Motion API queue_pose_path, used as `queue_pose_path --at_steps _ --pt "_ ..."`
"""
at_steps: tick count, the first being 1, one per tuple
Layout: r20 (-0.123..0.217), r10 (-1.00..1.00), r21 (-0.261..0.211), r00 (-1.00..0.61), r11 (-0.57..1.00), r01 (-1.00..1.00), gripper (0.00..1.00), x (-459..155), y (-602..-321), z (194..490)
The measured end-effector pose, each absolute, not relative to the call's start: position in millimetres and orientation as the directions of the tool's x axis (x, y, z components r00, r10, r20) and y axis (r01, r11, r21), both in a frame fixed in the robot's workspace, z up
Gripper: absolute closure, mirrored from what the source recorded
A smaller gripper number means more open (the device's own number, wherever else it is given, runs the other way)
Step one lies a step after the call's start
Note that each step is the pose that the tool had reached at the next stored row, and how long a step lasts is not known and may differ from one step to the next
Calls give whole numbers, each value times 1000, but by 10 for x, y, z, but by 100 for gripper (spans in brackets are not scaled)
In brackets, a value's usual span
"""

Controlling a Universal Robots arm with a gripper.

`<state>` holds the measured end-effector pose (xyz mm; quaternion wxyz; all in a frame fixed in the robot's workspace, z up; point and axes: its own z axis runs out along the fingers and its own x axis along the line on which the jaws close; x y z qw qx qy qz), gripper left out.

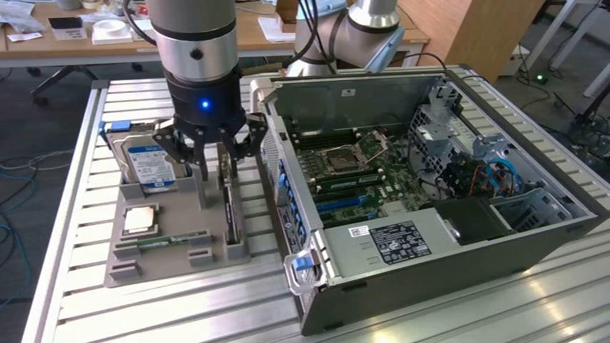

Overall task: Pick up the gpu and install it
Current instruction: 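Pick up the gpu and move the gpu toward the slot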

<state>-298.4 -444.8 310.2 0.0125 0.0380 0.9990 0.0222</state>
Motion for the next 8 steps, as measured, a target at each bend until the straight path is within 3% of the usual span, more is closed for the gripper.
queue_pose_path --at_steps 8 --pt "-23 98 45 -995 994 97 53 -2984 -4448 3081"
